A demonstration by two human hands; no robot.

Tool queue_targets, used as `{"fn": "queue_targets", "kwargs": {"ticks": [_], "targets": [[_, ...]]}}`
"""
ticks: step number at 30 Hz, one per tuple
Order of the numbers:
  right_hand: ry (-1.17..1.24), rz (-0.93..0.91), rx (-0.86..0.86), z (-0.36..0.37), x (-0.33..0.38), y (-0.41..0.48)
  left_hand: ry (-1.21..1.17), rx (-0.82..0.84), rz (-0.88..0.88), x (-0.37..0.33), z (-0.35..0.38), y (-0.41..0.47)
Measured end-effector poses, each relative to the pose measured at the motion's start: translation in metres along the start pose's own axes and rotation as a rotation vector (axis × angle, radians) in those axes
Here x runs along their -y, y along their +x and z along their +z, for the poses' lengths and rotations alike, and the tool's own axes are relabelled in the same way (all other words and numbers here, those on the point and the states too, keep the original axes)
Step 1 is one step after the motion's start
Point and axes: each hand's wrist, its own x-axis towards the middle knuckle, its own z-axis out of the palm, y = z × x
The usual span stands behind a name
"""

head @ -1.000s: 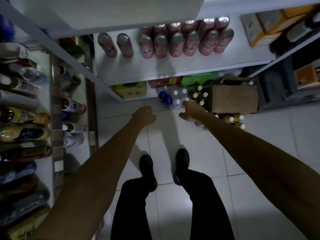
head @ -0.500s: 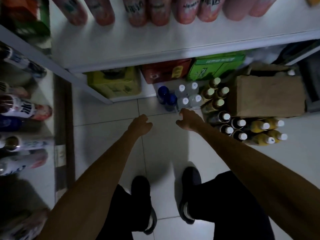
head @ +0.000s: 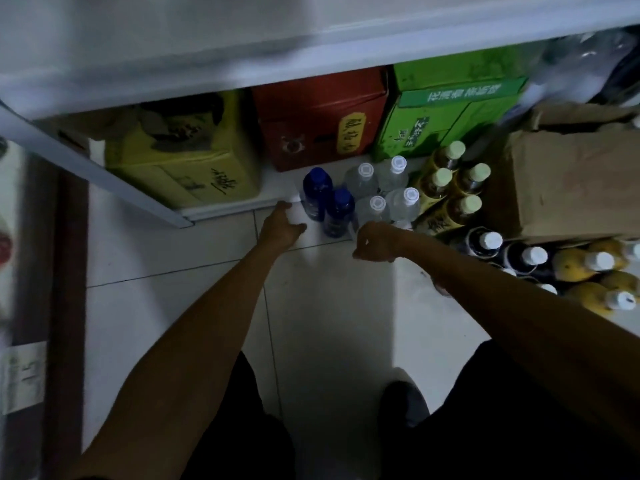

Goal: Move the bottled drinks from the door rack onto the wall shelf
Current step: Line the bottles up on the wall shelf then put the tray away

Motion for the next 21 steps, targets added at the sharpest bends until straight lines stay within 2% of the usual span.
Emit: {"fn": "queue_targets", "kwargs": {"ticks": [4,10,21], "targets": [[0.064,0.012,-0.088,-0.013,-0.005,-0.009,-0.040,-0.021,0.125,-0.030,0.013,0.022],[0.128,0.043,-0.145,-0.019,-0.018,-0.033,-0.137,-0.068,0.054,-0.032,0.020,0.042],[0.057,-0.001,-0.189,-0.008,-0.019,-0.026,-0.137,-0.103,0.082,-0.029,0.012,0.039]]}}
